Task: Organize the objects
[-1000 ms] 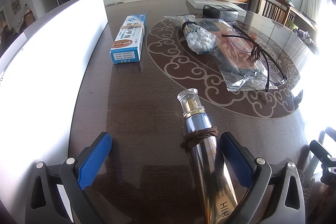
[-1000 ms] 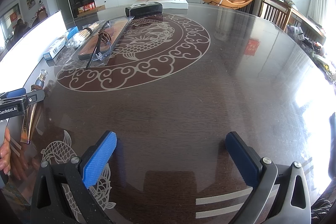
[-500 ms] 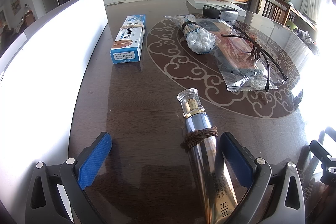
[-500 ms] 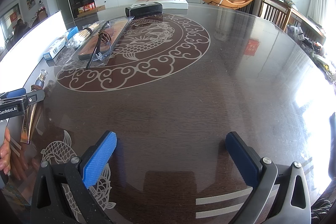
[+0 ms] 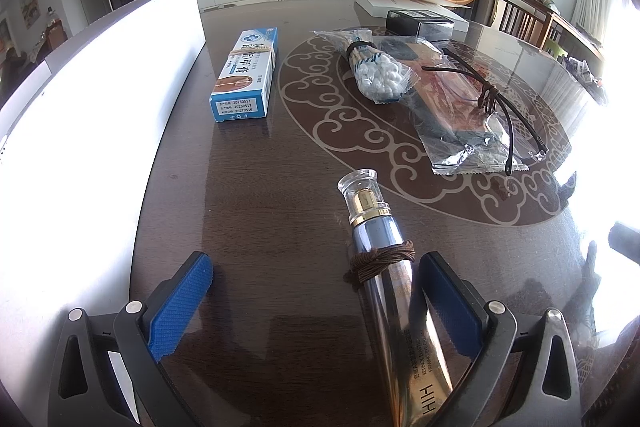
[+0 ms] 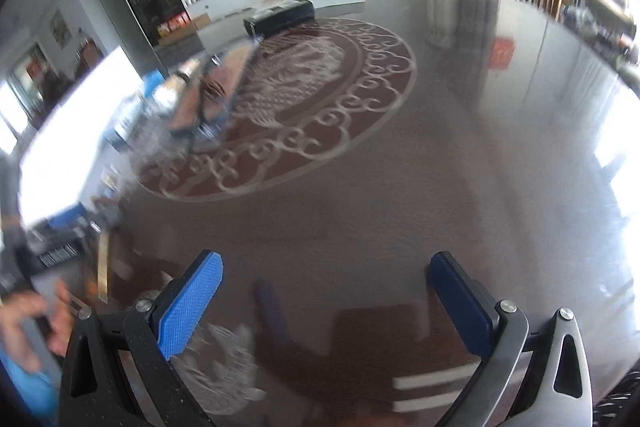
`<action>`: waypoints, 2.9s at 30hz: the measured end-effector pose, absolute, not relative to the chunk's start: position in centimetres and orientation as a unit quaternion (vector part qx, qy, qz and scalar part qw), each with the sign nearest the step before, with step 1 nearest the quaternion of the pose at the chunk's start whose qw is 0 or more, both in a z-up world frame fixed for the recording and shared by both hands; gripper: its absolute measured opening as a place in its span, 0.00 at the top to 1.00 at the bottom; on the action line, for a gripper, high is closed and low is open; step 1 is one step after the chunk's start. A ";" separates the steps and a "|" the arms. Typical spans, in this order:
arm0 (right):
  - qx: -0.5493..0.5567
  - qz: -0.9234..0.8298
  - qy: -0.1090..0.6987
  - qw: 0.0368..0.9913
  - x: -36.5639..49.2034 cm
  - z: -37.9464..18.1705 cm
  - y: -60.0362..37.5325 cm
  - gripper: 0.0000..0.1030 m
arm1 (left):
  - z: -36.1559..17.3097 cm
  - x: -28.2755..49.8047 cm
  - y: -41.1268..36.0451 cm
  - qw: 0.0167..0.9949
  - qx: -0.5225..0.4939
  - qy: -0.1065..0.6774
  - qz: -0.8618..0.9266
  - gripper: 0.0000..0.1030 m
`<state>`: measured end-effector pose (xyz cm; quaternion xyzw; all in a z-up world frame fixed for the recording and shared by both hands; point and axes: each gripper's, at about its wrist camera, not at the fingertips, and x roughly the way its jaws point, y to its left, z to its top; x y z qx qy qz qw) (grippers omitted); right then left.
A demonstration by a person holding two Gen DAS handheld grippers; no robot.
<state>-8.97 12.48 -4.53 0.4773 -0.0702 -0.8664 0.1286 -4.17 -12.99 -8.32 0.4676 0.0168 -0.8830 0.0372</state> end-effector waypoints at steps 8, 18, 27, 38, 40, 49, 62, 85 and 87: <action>0.475 -0.859 -0.006 0.190 -19.0 -1.8 3.1 0.07 | -8.2 -4.3 -13.0 0.035 0.470 0.015 -0.882 0.00; 0.528 -0.826 0.003 0.197 -22.4 -3.8 1.5 0.87 | -8.0 -4.5 -12.0 0.008 0.499 0.002 -0.866 0.06; 0.535 -0.819 -0.038 0.205 -17.4 -3.1 6.9 0.88 | -7.2 -3.9 -9.0 -0.032 0.479 -0.024 -0.877 0.69; 0.560 -0.798 -0.089 0.205 -12.9 -4.4 13.0 0.85 | -7.2 -1.9 -8.6 -0.067 0.467 -0.018 -0.882 0.76; 0.563 -0.798 -0.080 0.201 -13.2 -4.4 12.8 0.80 | -7.2 -1.7 -8.8 -0.072 0.467 -0.010 -0.881 0.76; 0.562 -0.804 0.073 0.180 -13.3 -5.2 8.4 0.48 | -6.5 -0.4 -9.0 -0.090 0.461 0.017 -0.882 0.76; 0.511 -0.834 0.008 0.211 -11.5 1.6 8.9 0.87 | 1.6 3.0 -11.3 -0.112 0.393 0.076 -0.910 0.76; 0.522 -0.707 -0.008 0.477 -7.3 6.2 -27.0 0.86 | 3.3 7.6 -40.4 0.198 0.471 0.102 -0.853 0.70; 0.532 -0.713 0.036 0.456 -6.5 4.5 -29.0 0.73 | 1.9 7.4 -41.2 0.234 0.488 0.093 -0.836 0.52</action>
